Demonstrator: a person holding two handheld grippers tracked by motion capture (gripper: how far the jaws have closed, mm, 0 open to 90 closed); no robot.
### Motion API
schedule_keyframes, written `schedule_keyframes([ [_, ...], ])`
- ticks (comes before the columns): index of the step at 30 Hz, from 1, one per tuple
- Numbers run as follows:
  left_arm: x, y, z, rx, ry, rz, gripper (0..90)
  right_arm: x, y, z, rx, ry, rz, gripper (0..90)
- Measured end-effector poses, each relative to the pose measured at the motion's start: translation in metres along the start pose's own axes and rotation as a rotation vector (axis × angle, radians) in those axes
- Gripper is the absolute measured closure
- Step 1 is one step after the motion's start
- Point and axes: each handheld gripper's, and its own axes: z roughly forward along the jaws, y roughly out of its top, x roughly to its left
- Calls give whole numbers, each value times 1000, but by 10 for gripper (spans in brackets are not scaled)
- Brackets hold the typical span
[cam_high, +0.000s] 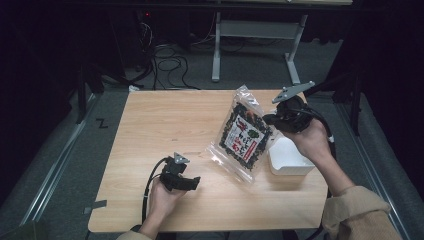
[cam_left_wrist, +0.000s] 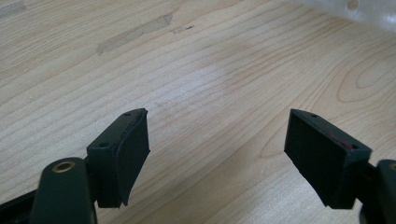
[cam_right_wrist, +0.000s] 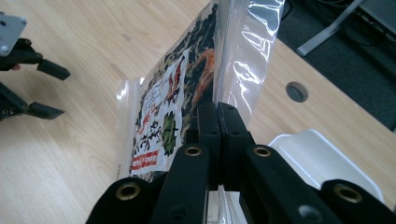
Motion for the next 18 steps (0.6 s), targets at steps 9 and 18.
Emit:
schedule_keyframes([
  [9, 1, 0, 0, 2, 2, -2, 227, -13, 2, -15, -7, -65, -3, 900],
  [18, 0, 0, 1, 6, 3, 1, 228, -28, -1, -29, -18, -134, 19, 900],
])
